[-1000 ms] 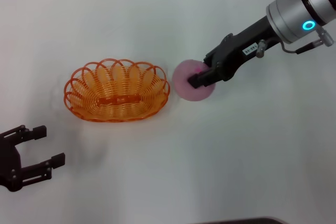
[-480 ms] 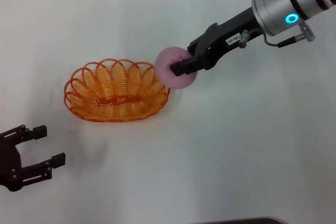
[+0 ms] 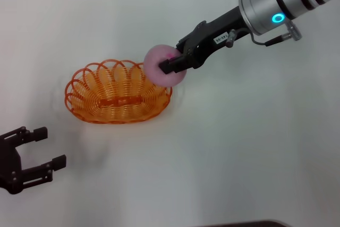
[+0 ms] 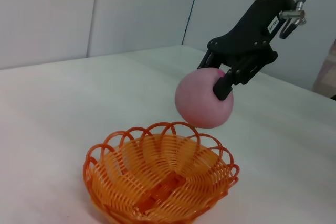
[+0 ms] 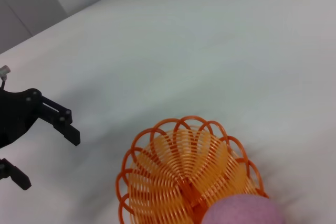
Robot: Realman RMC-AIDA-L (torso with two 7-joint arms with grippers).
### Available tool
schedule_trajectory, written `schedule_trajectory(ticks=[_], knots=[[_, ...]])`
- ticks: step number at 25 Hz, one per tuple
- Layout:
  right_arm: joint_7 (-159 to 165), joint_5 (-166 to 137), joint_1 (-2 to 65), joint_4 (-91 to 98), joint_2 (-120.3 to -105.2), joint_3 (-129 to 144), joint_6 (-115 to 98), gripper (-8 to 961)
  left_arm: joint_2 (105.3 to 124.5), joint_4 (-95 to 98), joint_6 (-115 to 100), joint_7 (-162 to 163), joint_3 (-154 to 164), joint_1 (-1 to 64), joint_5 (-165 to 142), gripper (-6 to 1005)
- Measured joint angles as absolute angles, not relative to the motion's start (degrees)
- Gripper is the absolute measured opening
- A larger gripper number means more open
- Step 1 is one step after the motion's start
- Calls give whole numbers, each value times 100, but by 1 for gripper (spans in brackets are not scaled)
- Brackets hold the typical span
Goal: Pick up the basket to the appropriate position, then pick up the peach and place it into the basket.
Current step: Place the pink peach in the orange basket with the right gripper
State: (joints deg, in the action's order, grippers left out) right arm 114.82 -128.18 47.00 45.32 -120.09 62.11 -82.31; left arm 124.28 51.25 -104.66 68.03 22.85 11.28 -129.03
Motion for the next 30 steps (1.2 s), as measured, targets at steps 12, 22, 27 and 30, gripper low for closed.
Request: schedule_trajectory(ticks=[12, 22, 27, 30], knots=[[11445, -12706, 4720, 4480, -12014, 6497, -8085, 392, 12428, 5115, -10468, 6803, 2276, 1131, -12890, 799], [11214, -12322, 4712, 4462, -12008, 6684, -8032, 424, 12428, 5114, -10467, 6803, 2276, 1142, -12903, 799], [11139, -12304, 4722, 4454, -12012, 6729, -7986, 547, 12428, 5115, -10467, 6803, 2276, 1139, -12907, 799], [11116, -12275, 4729, 4404, -12014, 6735, -7958, 603, 12428, 5116, -10467, 6803, 2276, 1137, -12910, 799]])
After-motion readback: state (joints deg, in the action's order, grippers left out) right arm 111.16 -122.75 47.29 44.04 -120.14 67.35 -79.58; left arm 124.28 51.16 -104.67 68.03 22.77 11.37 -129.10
